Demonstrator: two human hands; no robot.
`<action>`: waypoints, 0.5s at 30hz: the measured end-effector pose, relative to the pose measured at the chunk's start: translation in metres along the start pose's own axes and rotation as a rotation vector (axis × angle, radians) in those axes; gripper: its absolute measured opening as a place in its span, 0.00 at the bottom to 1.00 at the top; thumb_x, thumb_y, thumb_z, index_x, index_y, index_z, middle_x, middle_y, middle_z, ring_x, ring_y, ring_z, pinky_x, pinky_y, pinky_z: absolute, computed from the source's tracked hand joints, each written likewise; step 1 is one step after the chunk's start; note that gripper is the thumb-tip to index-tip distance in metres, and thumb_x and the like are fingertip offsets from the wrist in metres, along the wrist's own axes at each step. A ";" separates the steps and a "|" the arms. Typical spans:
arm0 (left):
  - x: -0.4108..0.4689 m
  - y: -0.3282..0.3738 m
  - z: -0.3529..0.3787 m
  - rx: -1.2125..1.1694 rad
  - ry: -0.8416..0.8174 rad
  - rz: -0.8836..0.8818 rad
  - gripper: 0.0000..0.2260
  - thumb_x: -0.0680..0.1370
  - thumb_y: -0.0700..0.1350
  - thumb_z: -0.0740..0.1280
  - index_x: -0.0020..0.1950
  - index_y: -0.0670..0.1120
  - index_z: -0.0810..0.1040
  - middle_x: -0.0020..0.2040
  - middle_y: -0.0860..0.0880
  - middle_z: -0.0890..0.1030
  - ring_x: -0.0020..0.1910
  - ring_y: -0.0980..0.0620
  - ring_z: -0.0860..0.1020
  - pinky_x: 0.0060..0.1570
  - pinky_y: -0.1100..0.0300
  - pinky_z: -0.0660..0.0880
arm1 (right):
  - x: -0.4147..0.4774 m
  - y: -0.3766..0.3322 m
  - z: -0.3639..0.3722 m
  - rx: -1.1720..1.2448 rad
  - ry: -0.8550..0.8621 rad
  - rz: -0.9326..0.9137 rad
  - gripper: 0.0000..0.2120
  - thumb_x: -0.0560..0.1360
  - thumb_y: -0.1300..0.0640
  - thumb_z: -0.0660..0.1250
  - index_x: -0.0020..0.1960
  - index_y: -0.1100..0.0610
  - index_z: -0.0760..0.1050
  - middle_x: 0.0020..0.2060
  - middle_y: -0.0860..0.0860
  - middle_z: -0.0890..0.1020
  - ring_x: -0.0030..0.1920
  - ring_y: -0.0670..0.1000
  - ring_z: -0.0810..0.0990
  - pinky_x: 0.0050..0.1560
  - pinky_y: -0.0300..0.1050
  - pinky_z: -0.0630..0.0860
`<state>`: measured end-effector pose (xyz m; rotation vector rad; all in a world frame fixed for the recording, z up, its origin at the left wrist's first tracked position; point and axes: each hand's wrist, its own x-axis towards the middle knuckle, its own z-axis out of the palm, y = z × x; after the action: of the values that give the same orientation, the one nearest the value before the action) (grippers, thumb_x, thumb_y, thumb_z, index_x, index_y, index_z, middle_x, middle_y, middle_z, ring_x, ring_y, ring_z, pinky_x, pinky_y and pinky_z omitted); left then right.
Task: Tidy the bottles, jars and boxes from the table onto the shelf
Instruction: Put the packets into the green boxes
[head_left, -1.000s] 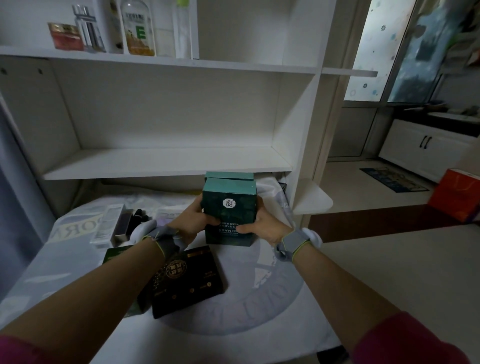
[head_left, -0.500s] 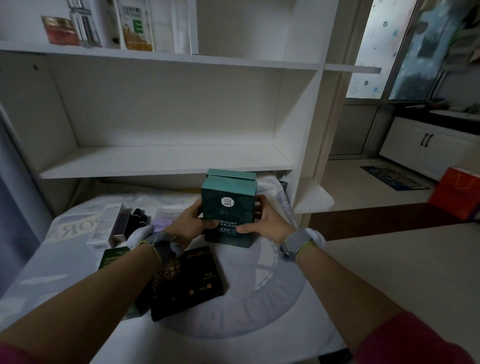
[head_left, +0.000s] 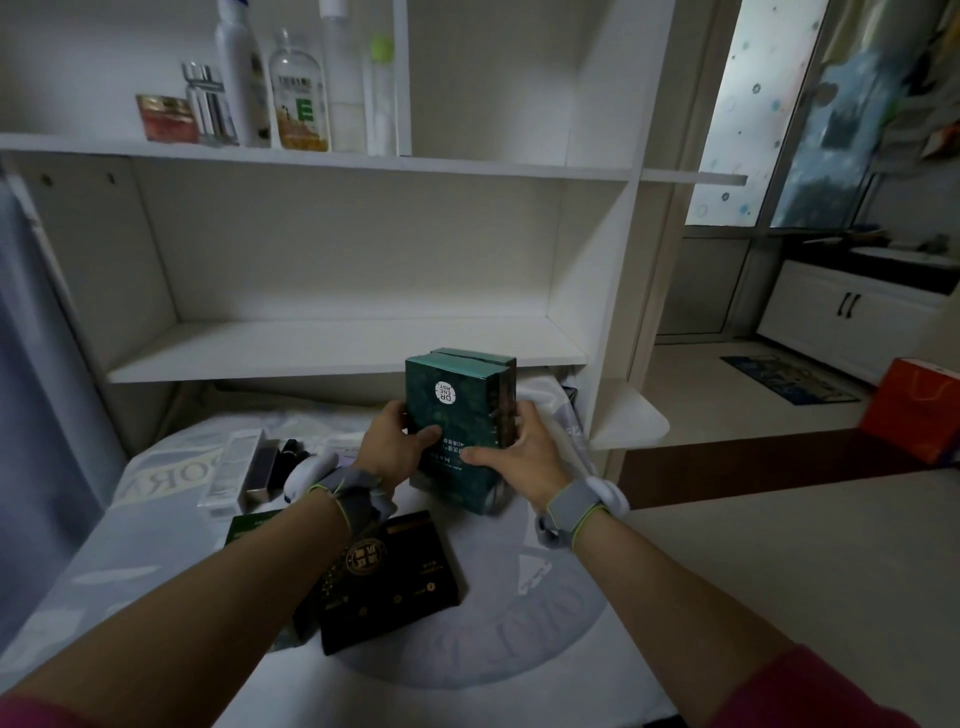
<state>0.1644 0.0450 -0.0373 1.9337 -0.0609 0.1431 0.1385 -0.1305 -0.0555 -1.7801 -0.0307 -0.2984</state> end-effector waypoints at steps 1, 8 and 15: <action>-0.002 0.005 -0.002 -0.019 -0.005 -0.003 0.19 0.73 0.43 0.72 0.62 0.41 0.72 0.57 0.43 0.80 0.54 0.41 0.79 0.52 0.44 0.77 | 0.000 -0.004 0.000 0.007 0.003 0.000 0.29 0.56 0.55 0.82 0.51 0.51 0.70 0.45 0.46 0.82 0.47 0.48 0.82 0.49 0.55 0.81; -0.017 0.027 -0.026 -0.354 -0.136 -0.088 0.27 0.67 0.49 0.78 0.62 0.42 0.75 0.55 0.45 0.83 0.49 0.48 0.83 0.42 0.55 0.79 | -0.003 -0.037 -0.010 0.296 -0.070 0.163 0.26 0.65 0.59 0.78 0.59 0.57 0.71 0.47 0.53 0.83 0.47 0.54 0.84 0.50 0.53 0.81; -0.035 0.052 -0.039 -0.448 -0.364 -0.161 0.22 0.64 0.49 0.76 0.55 0.42 0.80 0.49 0.44 0.84 0.45 0.47 0.82 0.42 0.57 0.79 | -0.006 -0.055 -0.009 0.523 -0.188 0.294 0.37 0.57 0.49 0.78 0.63 0.60 0.75 0.56 0.63 0.81 0.53 0.63 0.81 0.55 0.61 0.78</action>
<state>0.1211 0.0616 0.0201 1.4887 -0.1645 -0.3090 0.1213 -0.1251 -0.0024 -1.2640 0.0179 0.0884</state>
